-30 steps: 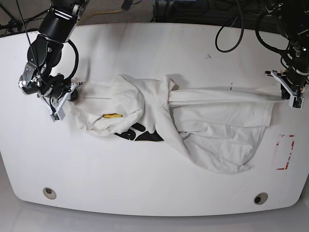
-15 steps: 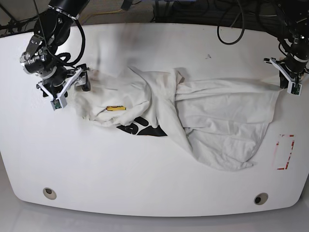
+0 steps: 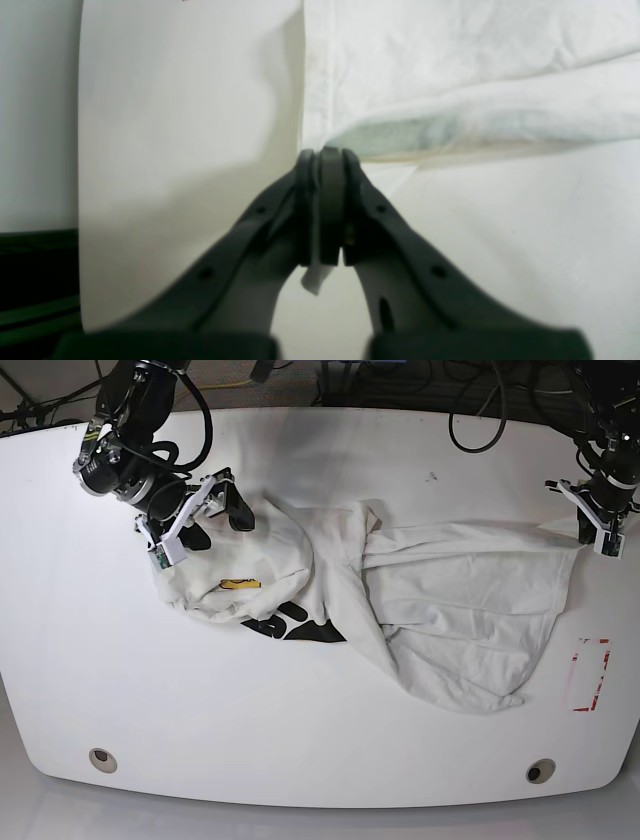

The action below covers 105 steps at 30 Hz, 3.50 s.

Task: Fold the T-shirt properly
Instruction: 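Regrasp the shirt's bunched end with the right gripper, then pull the held end with the right gripper away from the left gripper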

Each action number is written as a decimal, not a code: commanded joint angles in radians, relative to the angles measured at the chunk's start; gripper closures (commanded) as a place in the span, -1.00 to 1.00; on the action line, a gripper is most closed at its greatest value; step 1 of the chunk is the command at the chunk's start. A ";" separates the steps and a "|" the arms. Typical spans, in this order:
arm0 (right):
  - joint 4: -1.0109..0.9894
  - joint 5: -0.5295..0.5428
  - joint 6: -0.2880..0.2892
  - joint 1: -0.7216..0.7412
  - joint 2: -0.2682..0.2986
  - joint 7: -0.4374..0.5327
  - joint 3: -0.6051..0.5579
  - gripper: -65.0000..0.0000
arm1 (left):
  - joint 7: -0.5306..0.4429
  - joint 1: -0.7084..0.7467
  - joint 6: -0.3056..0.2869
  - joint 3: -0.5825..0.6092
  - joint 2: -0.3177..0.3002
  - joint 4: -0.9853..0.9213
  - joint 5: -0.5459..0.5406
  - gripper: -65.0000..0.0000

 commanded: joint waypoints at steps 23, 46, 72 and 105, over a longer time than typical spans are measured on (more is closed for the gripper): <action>-0.208 -0.046 0.001 0.136 -0.083 0.023 -0.124 -0.39 | -0.019 -0.007 0.003 0.028 -0.016 0.015 -0.004 1.00; -0.099 0.027 0.001 0.198 -0.101 0.003 -0.118 1.00 | -0.019 -0.009 0.003 0.028 -0.016 0.015 0.000 1.00; -0.662 0.193 0.001 0.700 0.150 0.000 0.117 1.00 | -0.019 -0.129 0.009 0.068 -0.019 0.021 0.002 1.00; -0.938 0.197 -0.016 0.855 0.417 0.287 -0.006 -0.87 | -0.015 -0.196 0.005 0.102 -0.017 0.015 0.066 1.00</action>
